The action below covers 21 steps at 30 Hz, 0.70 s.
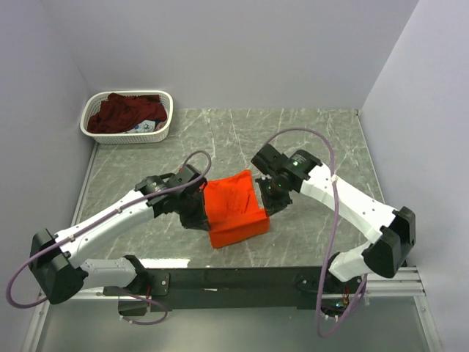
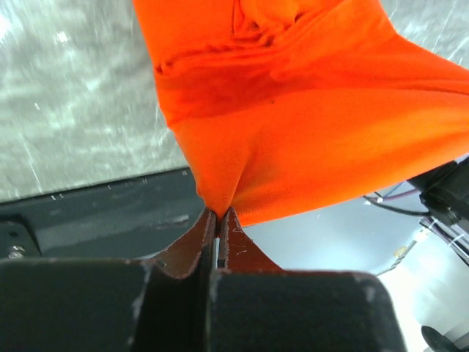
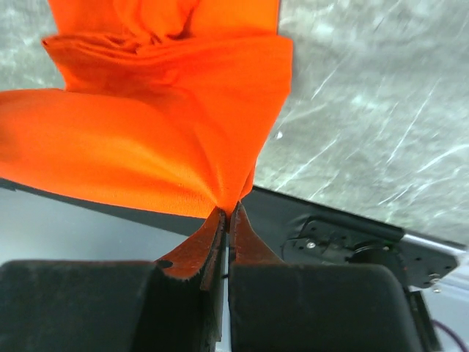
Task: Fold and stack the t-shirts
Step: Fold the tshirt
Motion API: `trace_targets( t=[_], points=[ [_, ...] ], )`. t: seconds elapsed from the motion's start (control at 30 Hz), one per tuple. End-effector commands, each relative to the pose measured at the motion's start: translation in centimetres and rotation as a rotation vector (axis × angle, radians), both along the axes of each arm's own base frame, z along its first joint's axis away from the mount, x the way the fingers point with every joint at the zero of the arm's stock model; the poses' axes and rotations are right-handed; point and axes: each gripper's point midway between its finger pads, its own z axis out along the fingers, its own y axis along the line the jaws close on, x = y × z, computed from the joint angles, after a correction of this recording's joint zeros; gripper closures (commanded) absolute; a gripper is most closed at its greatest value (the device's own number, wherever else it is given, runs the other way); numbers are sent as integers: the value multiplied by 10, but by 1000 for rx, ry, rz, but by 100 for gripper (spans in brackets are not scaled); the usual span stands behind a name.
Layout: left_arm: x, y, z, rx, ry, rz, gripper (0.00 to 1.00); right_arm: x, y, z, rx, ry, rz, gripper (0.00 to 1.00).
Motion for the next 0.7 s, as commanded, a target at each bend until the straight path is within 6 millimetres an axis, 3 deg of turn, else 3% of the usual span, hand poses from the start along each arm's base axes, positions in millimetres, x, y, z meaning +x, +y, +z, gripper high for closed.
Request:
trace_targets(
  t=[0.0, 0.33, 0.67],
  points=[
    [19, 5, 10, 1, -50, -32, 99, 21, -12, 19, -55, -67, 34, 100],
    [82, 19, 19, 25, -129, 33, 99, 83, 9, 33, -42, -120, 47, 100],
    [134, 42, -5, 45, -138, 104, 99, 138, 22, 21, -38, -111, 39, 100]
  ],
)
